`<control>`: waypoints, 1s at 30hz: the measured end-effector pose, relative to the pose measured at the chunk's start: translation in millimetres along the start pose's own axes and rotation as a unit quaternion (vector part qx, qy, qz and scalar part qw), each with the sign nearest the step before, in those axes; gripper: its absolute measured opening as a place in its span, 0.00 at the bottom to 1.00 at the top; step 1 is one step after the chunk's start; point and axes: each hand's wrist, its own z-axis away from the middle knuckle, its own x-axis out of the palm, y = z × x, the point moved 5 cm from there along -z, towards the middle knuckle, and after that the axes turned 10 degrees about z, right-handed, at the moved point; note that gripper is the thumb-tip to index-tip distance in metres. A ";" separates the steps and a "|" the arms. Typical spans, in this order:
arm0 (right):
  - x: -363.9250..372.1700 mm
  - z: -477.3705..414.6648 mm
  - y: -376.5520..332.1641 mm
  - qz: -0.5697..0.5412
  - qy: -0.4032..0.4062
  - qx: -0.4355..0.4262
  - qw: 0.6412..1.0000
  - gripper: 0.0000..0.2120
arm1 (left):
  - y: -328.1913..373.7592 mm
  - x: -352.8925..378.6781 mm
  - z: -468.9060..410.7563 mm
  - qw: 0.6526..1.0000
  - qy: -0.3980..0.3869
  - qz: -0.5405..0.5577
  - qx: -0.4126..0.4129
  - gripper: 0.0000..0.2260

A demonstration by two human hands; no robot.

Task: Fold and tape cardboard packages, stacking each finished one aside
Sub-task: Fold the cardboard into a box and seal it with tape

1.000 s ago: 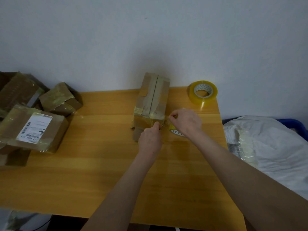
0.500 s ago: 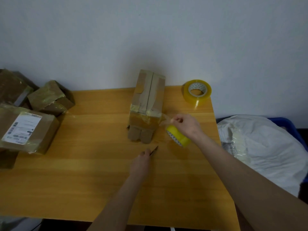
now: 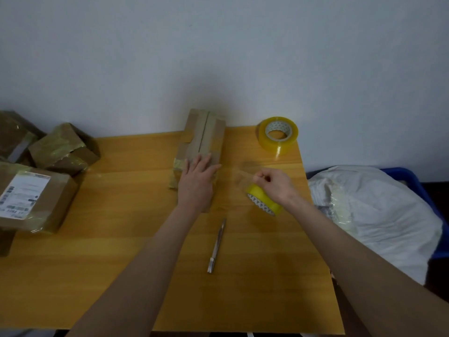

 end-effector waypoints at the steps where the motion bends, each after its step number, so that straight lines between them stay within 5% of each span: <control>1: -1.6 0.7 3.6 -0.024 0.012 0.003 1.000 0.06 | 5.2 -5.1 0.7 0.999 0.041 0.022 0.016 0.14; 4: -6.1 3.5 6.3 -0.068 0.057 0.011 0.996 0.05 | 46.8 -22.8 7.2 0.979 0.148 0.112 0.089 0.09; 6: -10.3 6.1 4.7 -0.079 0.081 0.008 0.994 0.05 | 74.9 -16.9 7.0 0.979 0.102 0.146 0.098 0.09; 9: -16.6 10.9 1.7 -0.065 0.073 -0.023 0.995 0.05 | 86.8 6.4 -2.7 0.976 -0.005 0.220 -0.005 0.11; 13: -27.2 14.8 10.9 -0.060 0.060 -0.028 0.996 0.08 | 90.3 12.3 -19.1 0.938 0.003 0.335 -0.088 0.06; 17: -28.4 14.7 20.0 -0.021 0.041 0.021 0.999 0.13 | 98.7 20.3 -29.6 0.947 -0.024 0.306 -0.096 0.04; 22: -37.3 13.2 33.9 -0.083 0.059 0.101 0.990 0.33 | 106.3 30.8 -26.6 0.965 -0.045 0.249 -0.074 0.03; 25: -36.1 15.2 27.5 -0.017 0.046 0.016 0.999 0.22 | 107.1 34.9 -21.8 0.965 -0.070 0.240 -0.075 0.03; 30: -7.0 19.9 26.5 -0.055 0.071 0.016 0.996 0.12 | 95.2 35.9 -13.7 0.987 -0.114 0.092 -0.066 0.11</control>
